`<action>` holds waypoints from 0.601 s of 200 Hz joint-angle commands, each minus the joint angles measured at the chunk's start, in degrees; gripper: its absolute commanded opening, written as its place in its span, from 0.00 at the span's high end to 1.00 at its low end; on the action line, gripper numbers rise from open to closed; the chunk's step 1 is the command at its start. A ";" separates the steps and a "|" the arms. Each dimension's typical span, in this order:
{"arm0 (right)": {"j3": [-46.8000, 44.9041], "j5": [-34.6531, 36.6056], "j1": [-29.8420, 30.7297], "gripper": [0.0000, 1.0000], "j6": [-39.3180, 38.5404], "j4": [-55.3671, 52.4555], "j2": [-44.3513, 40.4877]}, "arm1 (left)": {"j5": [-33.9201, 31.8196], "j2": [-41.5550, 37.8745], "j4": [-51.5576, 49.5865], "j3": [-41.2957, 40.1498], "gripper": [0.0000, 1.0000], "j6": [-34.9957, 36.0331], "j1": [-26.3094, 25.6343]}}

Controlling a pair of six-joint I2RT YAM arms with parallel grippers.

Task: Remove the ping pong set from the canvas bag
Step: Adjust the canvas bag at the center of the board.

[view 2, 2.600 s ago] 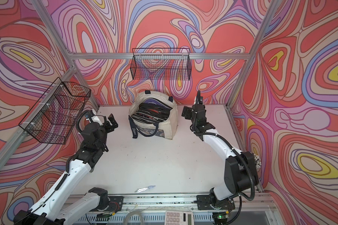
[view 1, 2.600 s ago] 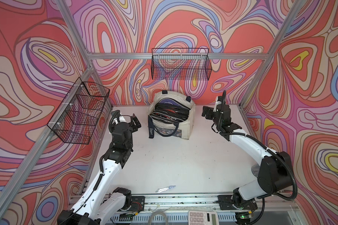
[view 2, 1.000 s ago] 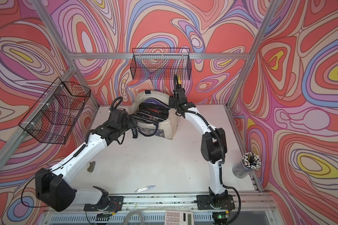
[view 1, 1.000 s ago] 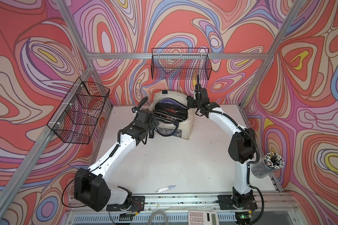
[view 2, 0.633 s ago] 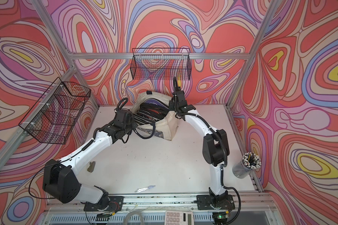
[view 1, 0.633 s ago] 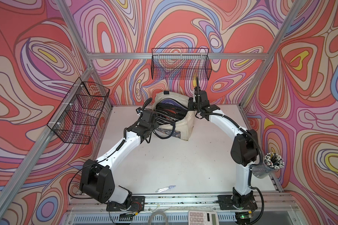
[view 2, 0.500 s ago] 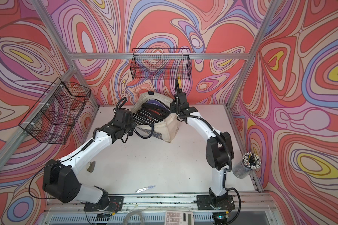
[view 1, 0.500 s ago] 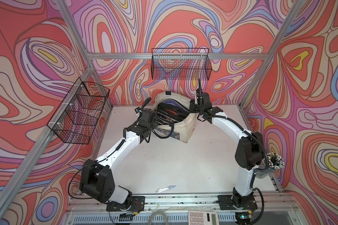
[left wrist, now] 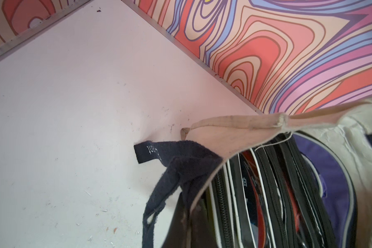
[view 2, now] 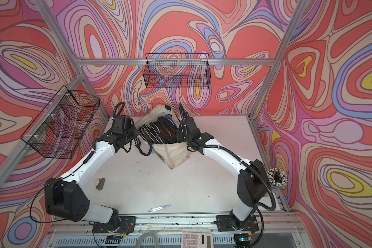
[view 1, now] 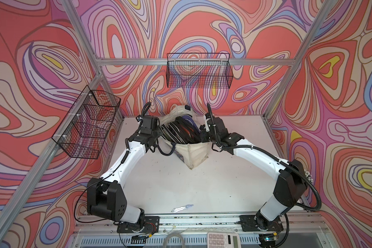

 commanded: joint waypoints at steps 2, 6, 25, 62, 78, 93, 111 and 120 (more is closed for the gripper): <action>-1.46 1.38 2.81 1.00 1.53 -1.21 -1.35 | 0.44 -1.11 3.05 2.53 0.93 1.04 0.86; -1.39 1.57 3.32 1.00 1.56 -1.27 -1.44 | 1.18 -1.10 3.40 2.54 0.86 0.99 0.85; -0.25 3.66 5.02 0.78 0.82 -1.57 -2.03 | 5.02 -1.34 5.77 2.46 0.41 0.87 0.85; 4.64 11.26 6.23 0.33 -3.37 -4.80 -3.19 | 9.89 -5.20 4.03 0.96 0.00 0.28 0.82; 6.60 13.57 6.48 0.23 -5.33 -6.07 -3.60 | 10.74 -7.57 0.97 -0.71 0.00 0.41 0.77; 7.96 14.13 6.63 0.18 -6.88 -6.15 -3.81 | 11.04 -10.00 -2.03 -3.02 0.00 0.36 0.63; 10.02 13.51 6.92 0.16 -8.68 -6.09 -3.59 | 10.49 -13.14 -3.54 -6.91 0.00 0.08 -0.26; 11.16 12.29 7.10 0.16 -9.42 -5.87 -3.13 | 10.26 -14.38 -3.90 -8.57 0.00 -0.08 -1.02</action>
